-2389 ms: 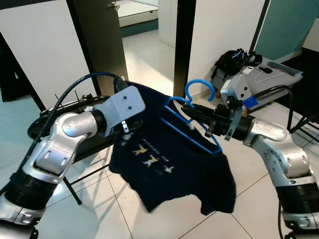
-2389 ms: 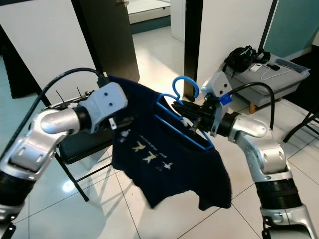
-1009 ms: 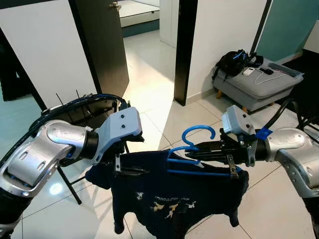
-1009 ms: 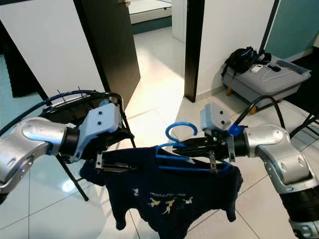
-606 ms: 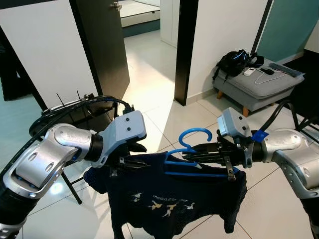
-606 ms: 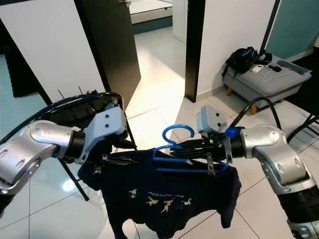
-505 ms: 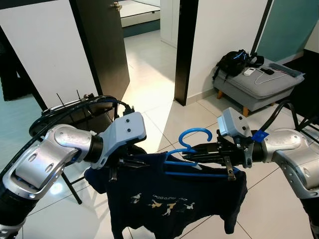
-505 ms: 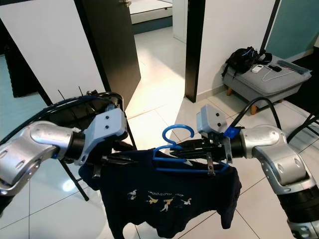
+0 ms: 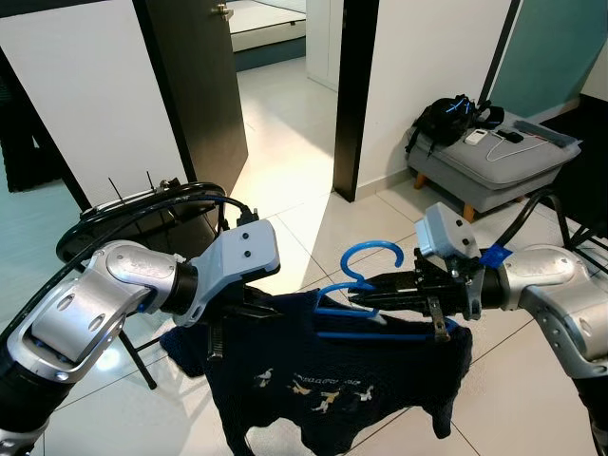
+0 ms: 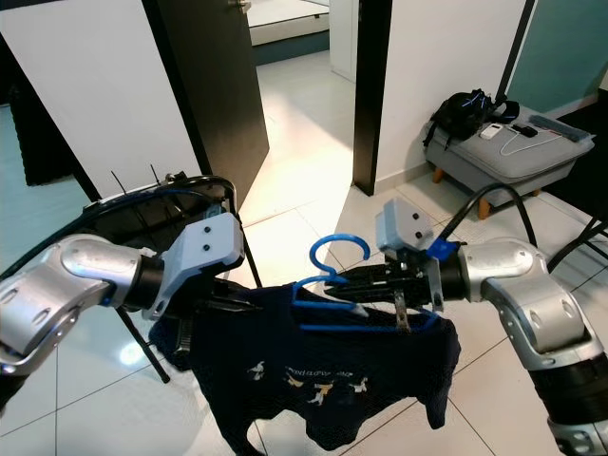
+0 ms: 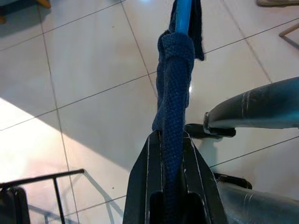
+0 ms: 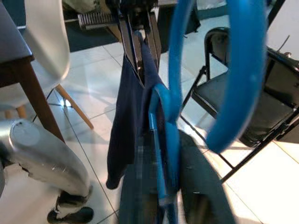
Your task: Hang hanger
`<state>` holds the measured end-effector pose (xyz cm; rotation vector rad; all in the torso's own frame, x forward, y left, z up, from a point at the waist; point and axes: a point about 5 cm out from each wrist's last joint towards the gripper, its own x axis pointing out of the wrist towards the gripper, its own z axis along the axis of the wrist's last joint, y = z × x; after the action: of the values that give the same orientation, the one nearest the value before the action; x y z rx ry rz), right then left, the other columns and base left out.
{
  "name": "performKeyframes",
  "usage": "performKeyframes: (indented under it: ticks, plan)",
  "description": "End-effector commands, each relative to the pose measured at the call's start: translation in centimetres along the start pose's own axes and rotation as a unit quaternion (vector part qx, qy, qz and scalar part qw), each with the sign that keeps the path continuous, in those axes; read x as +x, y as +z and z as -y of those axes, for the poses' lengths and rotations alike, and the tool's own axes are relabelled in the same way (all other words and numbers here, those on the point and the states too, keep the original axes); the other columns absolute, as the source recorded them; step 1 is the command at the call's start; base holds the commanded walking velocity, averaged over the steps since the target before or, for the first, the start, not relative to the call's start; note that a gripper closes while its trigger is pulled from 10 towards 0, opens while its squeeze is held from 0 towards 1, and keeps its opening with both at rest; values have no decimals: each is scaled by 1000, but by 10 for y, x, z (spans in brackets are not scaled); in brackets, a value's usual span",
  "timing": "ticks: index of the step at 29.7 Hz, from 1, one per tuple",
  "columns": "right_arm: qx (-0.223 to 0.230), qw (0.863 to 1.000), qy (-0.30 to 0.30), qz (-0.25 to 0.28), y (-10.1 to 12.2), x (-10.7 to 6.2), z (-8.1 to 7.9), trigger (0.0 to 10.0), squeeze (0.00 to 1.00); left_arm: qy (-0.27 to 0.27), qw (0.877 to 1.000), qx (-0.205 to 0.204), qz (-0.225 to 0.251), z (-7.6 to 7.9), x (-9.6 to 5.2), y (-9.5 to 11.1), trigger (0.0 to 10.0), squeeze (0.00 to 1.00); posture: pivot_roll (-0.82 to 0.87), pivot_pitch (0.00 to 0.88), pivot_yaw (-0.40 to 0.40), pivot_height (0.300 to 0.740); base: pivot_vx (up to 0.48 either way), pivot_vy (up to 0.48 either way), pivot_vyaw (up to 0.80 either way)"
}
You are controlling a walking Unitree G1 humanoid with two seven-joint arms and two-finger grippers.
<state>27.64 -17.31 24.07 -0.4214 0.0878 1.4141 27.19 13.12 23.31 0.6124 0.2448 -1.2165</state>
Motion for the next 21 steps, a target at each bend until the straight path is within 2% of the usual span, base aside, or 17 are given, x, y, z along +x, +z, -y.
performKeyframes:
  ticks: [1, 11, 15, 16, 17, 18, 19, 20, 21]
  plan:
    - [-13, 1000, 4, 15, 9, 0, 0, 10000, 1000, 22, 1000, -12, -12, -4, -3, -6, 0, 0, -32, 54, 42, 740, 0, 0, 0]
    - [-6, 1000, -10, 27, 9, -7, 3, 10000, 1000, 38, 999, -17, -14, -10, -6, -8, 0, 0, -32, 53, 41, 740, 0, 0, 0]
    - [3, 1000, -23, 21, 6, -19, 3, 10000, 1000, 59, 998, -29, -16, -16, -11, -13, 0, 0, -33, 58, 39, 740, 0, 0, 0]
    - [7, 998, -54, 11, 2, -28, 7, 10000, 1000, 76, 996, -38, -15, -21, -14, -17, 0, 0, -33, 58, 39, 740, 0, 0, 0]
    - [7, 998, -54, 11, 2, -28, 7, 10000, 1000, 76, 996, -38, -15, -21, -14, -17, 0, 0, -33, 58, 39, 740, 0, 0, 0]
    - [9, 996, -89, -2, -4, -36, 13, 10000, 1000, 88, 995, -44, -14, -25, -17, -19, 0, 0, -33, 58, 39, 740, 0, 0, 0]
    - [7, 989, -146, -20, -13, -46, 21, 10000, 1000, 112, 992, -57, -8, -31, -21, -22, 0, 0, -33, 58, 39, 740, 0, 0, 0]
    - [10, 974, -225, -33, -22, -56, 33, 10000, 1000, 149, 986, -74, 2, -40, -25, -27, 0, 0, -43, 61, 37, 740, 0, 0, 0]
    - [12, 960, -275, -40, -28, -63, 39, 10000, 941, 173, 981, -86, 9, -45, -28, -30, 0, 0, -43, 61, 37, 740, 0, 0, 0]
